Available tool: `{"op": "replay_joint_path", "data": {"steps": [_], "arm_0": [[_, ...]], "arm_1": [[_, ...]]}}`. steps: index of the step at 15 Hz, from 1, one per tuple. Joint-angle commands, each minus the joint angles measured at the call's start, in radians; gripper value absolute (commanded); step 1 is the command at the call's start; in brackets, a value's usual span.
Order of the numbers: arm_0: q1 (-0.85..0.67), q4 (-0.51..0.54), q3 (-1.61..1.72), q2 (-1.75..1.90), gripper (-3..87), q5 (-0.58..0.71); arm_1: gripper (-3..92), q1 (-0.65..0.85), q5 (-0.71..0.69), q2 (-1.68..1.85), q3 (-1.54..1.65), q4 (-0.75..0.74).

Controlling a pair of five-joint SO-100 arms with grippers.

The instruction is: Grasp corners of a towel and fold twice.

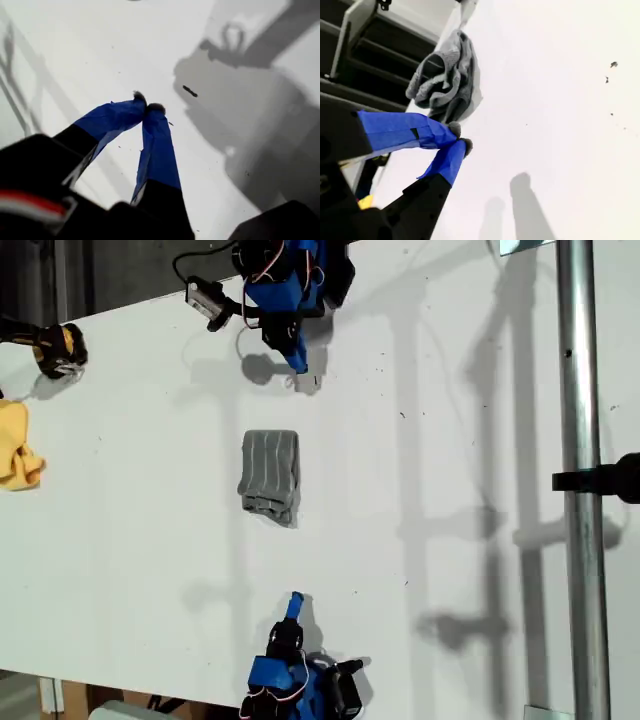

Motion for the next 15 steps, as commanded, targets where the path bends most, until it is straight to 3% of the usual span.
{"op": "replay_joint_path", "data": {"steps": [1, 2, 4, 15], "arm_0": [[-0.023, 0.074, 0.006, 0.006, -0.7, -0.161], [-0.049, 0.181, 0.006, -0.002, -0.5, -0.238], [-0.040, 0.176, 0.006, 0.003, -0.6, 0.163], [-0.044, 0.175, 0.006, 0.003, -0.5, 0.152]], "arm_1": [[6.3, -0.018, 0.026, 0.005, -0.003, 0.006], [10.0, -0.048, 0.025, 0.005, -0.008, 0.008], [10.0, -0.071, -0.034, 0.005, -0.009, 0.020], [10.0, -0.074, -0.034, 0.005, -0.009, 0.020]]}}
